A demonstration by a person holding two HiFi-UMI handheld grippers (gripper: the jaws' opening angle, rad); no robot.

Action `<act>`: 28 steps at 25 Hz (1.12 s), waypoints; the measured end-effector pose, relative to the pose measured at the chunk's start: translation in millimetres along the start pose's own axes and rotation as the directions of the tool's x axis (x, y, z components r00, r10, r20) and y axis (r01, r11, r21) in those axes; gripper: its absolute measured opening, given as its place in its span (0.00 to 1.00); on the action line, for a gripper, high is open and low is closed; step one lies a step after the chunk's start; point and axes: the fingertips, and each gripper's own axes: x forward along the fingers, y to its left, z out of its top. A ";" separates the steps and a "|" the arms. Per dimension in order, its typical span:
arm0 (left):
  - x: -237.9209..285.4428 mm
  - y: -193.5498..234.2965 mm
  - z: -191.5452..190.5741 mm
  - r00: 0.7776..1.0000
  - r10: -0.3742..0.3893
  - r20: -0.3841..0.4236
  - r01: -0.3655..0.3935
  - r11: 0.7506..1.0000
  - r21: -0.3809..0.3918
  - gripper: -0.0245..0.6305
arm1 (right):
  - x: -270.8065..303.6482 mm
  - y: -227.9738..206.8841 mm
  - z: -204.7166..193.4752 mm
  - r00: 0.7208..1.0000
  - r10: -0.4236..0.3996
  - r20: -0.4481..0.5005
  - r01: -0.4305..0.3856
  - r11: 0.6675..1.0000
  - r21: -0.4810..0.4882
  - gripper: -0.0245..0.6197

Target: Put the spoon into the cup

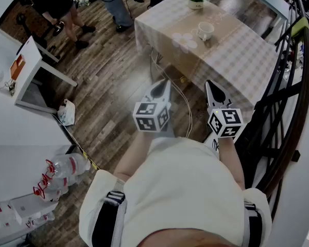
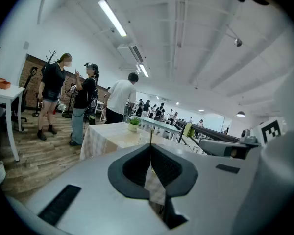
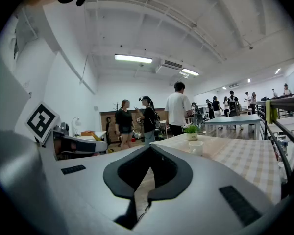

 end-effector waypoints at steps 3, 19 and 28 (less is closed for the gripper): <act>0.5 0.0 0.3 1.000 -0.001 -0.001 0.001 1.000 0.002 0.04 | 0.7 0.7 -0.6 1.000 0.000 -0.002 0.000 1.000 -0.003 0.04; 7.3 8.5 -0.8 1.000 -0.012 -0.022 0.011 1.000 -0.020 0.04 | 9.0 8.2 1.2 1.000 0.029 0.006 -0.029 1.000 0.013 0.04; 23.2 32.1 8.7 1.000 -0.016 -0.026 0.015 1.000 -0.026 0.04 | 39.0 5.2 4.4 1.000 0.007 0.000 -0.007 0.999 0.032 0.04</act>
